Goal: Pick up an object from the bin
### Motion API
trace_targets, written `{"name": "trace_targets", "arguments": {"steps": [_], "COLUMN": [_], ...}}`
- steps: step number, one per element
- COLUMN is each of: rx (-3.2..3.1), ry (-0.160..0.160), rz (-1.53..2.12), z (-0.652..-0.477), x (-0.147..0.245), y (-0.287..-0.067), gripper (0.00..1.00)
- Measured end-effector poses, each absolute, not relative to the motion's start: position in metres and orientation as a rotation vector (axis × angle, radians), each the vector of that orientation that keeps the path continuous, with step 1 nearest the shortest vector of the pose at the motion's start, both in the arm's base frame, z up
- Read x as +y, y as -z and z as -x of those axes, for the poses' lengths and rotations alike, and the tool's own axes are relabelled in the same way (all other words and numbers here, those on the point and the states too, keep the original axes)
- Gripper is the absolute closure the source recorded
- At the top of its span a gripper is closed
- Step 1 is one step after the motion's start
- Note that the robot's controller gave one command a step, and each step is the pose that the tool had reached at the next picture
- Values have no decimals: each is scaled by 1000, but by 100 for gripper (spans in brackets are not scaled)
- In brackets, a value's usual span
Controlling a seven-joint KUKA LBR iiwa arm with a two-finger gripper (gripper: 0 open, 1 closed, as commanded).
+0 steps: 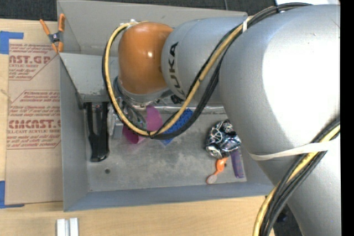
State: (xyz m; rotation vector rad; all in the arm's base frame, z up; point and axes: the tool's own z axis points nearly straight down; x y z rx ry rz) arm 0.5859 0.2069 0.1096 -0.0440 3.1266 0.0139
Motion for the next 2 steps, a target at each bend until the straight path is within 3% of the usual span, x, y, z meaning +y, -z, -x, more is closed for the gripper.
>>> {"name": "trace_targets", "arguments": {"steps": [1, 2], "rx": [3110, 3118], "ry": [-7, -14], "rz": [279, 188], "z": [-593, -590], "x": [169, 187], "y": [-121, -109], "gripper": [100, 100]}}
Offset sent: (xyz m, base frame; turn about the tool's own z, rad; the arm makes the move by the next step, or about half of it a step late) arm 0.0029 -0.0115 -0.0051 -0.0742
